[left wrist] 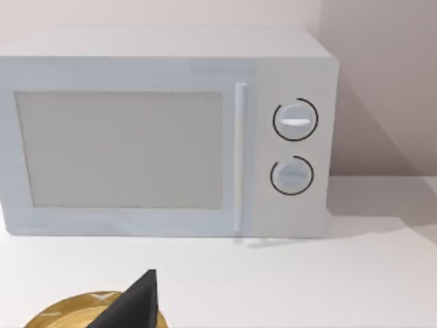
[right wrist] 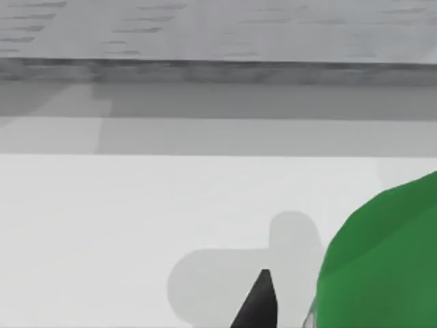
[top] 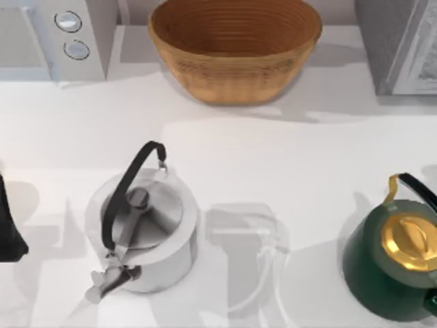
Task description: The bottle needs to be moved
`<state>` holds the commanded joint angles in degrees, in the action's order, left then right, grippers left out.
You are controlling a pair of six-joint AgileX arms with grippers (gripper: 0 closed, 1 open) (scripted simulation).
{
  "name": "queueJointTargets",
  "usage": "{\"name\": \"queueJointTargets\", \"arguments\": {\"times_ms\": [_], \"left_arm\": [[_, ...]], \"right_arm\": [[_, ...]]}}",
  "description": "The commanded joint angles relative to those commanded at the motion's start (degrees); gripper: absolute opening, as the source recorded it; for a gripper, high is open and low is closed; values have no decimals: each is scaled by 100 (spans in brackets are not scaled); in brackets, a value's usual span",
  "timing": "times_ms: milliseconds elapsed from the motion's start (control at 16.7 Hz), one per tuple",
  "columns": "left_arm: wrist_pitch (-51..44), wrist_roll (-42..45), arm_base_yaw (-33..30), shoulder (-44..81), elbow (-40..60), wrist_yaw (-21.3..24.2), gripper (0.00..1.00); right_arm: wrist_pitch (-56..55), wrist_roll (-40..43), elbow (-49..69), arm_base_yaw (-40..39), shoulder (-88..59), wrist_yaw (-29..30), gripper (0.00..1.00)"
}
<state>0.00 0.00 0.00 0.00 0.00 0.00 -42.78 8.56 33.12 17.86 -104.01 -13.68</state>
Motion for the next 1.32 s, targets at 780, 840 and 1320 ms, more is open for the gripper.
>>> {"name": "queueJointTargets", "arguments": {"times_ms": [780, 840, 1320], "left_arm": [[0, 0, 0, 0, 0, 0, 100], [0, 0, 0, 0, 0, 0, 100], [0, 0, 0, 0, 0, 0, 100]], "right_arm": [[0, 0, 0, 0, 0, 0, 75], [0, 0, 0, 0, 0, 0, 83], [0, 0, 0, 0, 0, 0, 100]]}}
